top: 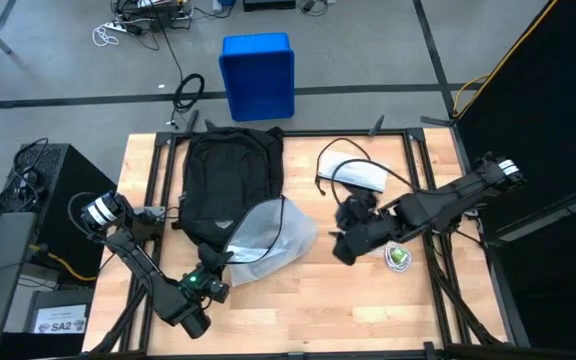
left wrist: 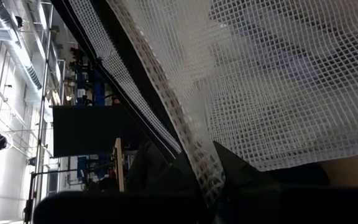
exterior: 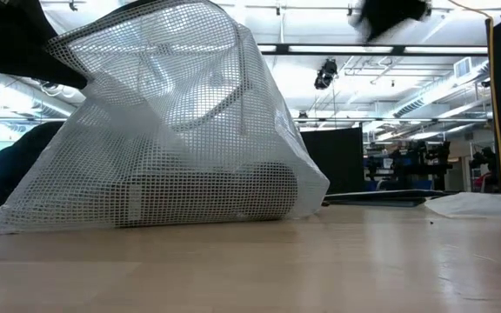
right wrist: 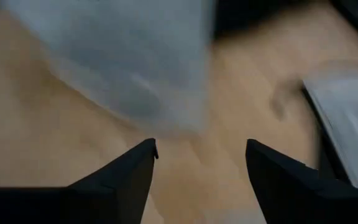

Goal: Unpack backpack
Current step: Put the charger adapter into the zip bag

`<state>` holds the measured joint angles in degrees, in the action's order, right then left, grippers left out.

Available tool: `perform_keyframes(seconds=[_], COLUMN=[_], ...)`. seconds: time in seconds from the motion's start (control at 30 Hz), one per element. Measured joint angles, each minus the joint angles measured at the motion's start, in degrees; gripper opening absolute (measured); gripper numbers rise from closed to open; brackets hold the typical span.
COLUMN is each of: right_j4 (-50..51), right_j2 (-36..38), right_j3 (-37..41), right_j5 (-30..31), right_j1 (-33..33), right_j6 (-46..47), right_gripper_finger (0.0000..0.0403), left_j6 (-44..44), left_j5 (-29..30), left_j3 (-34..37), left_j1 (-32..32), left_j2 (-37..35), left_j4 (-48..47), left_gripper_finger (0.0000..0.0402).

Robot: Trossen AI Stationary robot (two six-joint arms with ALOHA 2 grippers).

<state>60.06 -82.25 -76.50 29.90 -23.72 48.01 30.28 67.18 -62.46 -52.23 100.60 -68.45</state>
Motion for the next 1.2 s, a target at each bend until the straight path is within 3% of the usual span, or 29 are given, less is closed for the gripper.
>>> perform_keyframes(seconds=[0.07,0.2,0.37,0.47,0.8,1.2], right_j4=[7.9,16.6,16.2,12.8,1.4,1.2], right_j2=[-0.5,-1.0,-1.0,-1.0,-0.8,-0.8], right_j3=[1.5,7.3,15.3,20.1,30.3,34.4], right_j5=[-1.8,-13.2,-25.4,-29.7,-32.0,-30.6], right_j1=[-0.6,-1.4,-3.9,-6.2,-10.7,-13.6], right_j6=[7.9,21.4,30.9,34.2,43.4,46.3], right_gripper_finger=[0.0214,0.0211,0.0227,0.0241,0.0257,0.0190], left_j6=[0.0,0.0,0.0,0.0,0.0,0.0], left_j5=[0.0,-0.4,-1.1,-1.2,-2.0,-2.3], left_j3=[0.0,0.0,0.0,0.0,0.0,0.0], left_j1=[0.0,0.0,0.0,0.0,0.0,0.0], left_j2=[0.0,0.0,0.0,0.0,0.0,0.0], left_j4=[0.0,0.1,0.4,0.7,1.4,1.7], left_gripper_finger=[0.0000,0.0000,0.0000,0.0000,0.0000,0.0000])
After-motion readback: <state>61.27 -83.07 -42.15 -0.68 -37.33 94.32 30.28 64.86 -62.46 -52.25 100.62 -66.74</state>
